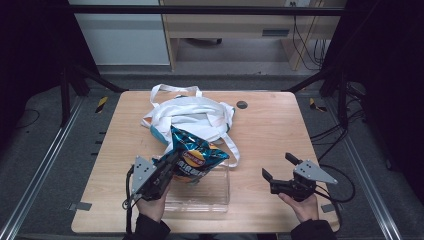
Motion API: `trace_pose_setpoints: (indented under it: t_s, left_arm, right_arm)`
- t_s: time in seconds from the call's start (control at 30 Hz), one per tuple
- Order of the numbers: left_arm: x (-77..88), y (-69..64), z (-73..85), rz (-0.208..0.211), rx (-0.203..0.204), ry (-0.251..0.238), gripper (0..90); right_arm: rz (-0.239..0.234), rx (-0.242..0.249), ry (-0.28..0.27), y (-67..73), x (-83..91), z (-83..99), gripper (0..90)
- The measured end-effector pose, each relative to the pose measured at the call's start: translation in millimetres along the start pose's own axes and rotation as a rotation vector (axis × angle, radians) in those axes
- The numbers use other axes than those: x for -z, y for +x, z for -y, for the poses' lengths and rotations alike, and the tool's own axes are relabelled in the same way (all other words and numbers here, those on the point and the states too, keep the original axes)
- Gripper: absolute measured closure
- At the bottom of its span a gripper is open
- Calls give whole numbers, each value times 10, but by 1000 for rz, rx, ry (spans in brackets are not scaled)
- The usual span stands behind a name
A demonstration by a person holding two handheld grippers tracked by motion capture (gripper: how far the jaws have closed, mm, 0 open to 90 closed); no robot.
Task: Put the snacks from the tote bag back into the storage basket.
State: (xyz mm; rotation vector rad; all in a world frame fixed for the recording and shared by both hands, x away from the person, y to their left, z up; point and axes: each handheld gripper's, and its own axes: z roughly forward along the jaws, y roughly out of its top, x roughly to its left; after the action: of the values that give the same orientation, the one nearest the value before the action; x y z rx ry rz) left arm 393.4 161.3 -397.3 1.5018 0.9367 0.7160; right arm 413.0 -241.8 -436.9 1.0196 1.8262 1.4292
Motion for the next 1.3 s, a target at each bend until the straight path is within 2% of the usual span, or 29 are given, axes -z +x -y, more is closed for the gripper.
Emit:
trace_pose_setpoints:
  t_s: [0.3,0.6,1.1,1.3]
  left_arm:
    - [-10,41,33,2,11,0,900]
    - [-48,99,79,-20,0,6,899]
    - [-163,183,166,-59,9,56,876]
    - [-190,222,194,-75,24,86,856]
  right_arm:
    - [-10,1,-36,0,18,-10,36]
    - [-12,1,-29,3,5,-7,35]
    - [-14,7,-20,6,-6,0,36]
    - [-14,4,-17,9,-11,1,36]
